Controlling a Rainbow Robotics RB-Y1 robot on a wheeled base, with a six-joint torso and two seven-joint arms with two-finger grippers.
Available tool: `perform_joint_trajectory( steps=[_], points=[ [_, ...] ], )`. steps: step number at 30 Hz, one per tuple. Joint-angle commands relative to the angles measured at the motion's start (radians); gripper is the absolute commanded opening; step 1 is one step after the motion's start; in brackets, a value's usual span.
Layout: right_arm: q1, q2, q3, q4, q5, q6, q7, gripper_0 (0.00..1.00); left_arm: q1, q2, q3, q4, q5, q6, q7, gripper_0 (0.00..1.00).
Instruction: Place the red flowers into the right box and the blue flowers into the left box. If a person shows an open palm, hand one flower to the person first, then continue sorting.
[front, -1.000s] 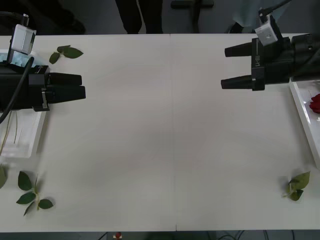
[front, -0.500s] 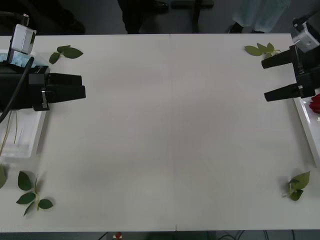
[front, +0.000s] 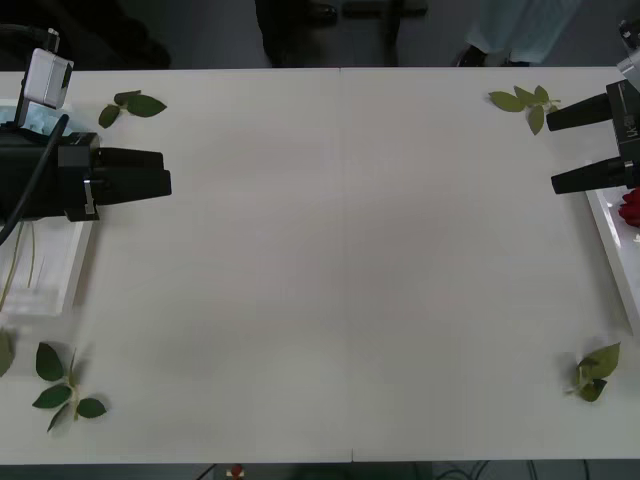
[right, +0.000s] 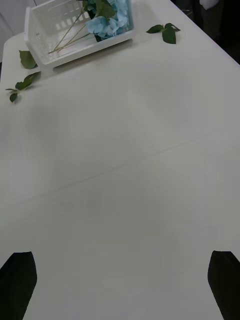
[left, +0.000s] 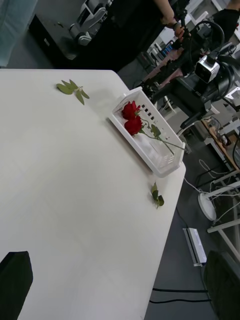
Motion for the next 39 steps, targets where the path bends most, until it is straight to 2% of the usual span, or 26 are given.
perform_joint_trajectory(
  steps=[1,35,39],
  points=[
    [-0.019,-0.014,-0.011,-0.020,0.003,0.011,-0.001,1.00,-0.031,0.013,0.003,-0.030,-0.002,-0.003,0.036,1.00],
    [-0.019,-0.014,-0.011,-0.022,0.000,0.011,-0.001,1.00,-0.030,0.034,-0.024,-0.030,-0.008,-0.033,0.035,1.00],
    [0.002,-0.003,-0.002,-0.020,0.000,0.034,-0.001,1.00,-0.030,0.034,-0.024,-0.030,-0.008,-0.033,0.035,1.00]
  ],
)
